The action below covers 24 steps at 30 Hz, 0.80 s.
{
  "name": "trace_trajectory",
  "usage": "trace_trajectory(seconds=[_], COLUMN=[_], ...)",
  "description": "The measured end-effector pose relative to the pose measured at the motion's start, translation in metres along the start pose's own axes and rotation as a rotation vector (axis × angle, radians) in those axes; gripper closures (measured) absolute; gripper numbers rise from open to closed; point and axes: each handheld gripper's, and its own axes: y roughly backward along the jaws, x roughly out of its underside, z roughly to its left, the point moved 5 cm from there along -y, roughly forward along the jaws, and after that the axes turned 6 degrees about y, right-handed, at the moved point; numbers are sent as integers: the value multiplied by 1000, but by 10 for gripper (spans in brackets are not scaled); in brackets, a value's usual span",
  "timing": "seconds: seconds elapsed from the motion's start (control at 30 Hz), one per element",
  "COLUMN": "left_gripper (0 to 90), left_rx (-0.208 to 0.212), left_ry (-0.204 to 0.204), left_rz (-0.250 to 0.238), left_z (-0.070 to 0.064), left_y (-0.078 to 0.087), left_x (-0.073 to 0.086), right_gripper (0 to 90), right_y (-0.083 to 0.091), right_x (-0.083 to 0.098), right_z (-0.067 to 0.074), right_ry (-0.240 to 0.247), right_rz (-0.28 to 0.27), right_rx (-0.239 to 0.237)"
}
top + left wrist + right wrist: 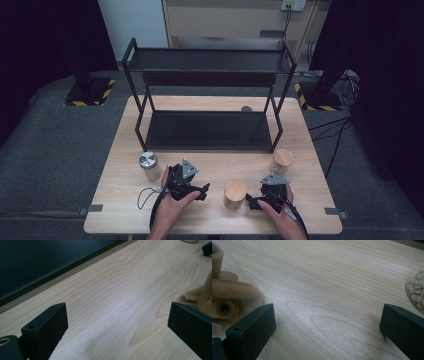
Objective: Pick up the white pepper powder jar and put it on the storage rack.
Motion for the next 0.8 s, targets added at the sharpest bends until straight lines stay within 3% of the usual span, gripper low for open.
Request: trace_trajectory(seconds=[0.3, 0.8], left_gripper=[17, 21], left_rx=[4, -14], left_ry=[-6, 3], left_rz=[-10, -39], left_z=[4, 21], left_y=[11, 29], left_x=[-10, -28], right_gripper=[4, 4], right_y=[0, 0], right_x=[0, 0], right_z=[0, 0], right_ry=[0, 0], right_rz=[0, 0], right_rx=[0, 0])
